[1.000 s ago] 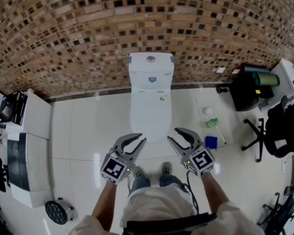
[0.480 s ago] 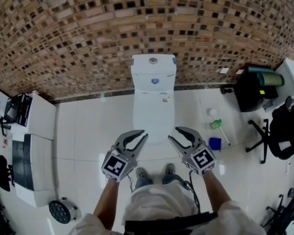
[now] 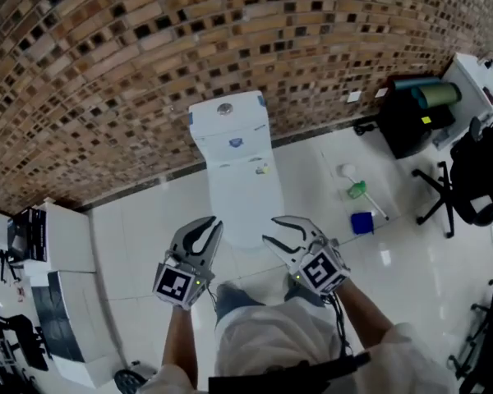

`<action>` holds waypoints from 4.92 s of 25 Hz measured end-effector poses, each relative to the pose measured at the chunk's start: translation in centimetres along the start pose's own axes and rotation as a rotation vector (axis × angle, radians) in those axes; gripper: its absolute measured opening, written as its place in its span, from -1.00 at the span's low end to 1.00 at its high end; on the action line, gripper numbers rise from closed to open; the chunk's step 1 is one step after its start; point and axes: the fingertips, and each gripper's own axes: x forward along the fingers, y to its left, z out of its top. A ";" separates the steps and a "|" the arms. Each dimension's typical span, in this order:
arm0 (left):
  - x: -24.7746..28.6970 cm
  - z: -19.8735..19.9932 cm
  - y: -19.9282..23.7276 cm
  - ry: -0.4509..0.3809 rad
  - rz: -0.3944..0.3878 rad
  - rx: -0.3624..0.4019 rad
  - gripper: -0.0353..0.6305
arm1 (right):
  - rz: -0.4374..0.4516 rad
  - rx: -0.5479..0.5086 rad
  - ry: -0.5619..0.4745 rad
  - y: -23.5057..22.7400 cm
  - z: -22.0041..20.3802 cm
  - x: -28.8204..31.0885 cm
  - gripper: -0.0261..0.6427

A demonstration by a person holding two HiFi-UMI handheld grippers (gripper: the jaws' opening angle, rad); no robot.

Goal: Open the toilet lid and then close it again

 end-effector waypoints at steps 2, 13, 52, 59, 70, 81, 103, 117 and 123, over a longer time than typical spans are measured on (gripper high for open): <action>-0.1 -0.9 2.1 0.010 -0.033 0.022 -0.75 | -0.024 -0.043 0.035 0.8 -0.3 1.9 -0.43; -6.2 -10.0 16.3 0.135 -0.445 0.245 -0.75 | -0.376 0.120 0.207 7.4 -2.0 17.2 -0.43; 6.1 -55.4 10.2 0.579 -0.219 -1.409 -0.29 | -0.823 0.507 0.250 24.8 -28.5 22.4 -0.43; 6.6 -55.3 9.8 0.607 -0.213 -1.468 -0.14 | -0.830 0.506 0.225 23.2 -28.6 22.0 -0.43; 6.6 -56.8 10.2 0.733 -0.126 -1.508 -0.26 | -0.886 0.603 0.145 22.2 -29.1 22.1 -0.43; 6.4 -54.0 10.8 0.717 -0.145 -1.587 -0.45 | -0.864 0.908 -0.010 20.8 -31.5 21.2 -0.27; 6.6 -53.4 10.3 0.723 -0.260 -1.533 -0.44 | -0.795 1.791 -0.933 12.2 -38.8 22.2 -0.53; 0.1 -34.2 16.9 0.336 -0.596 -0.628 -0.39 | -0.684 1.404 -0.783 -1.8 -13.6 21.2 -0.82; -1.0 -25.4 24.9 0.209 -0.561 -0.432 -0.39 | -0.650 1.322 -0.691 -15.3 -4.8 27.0 -0.88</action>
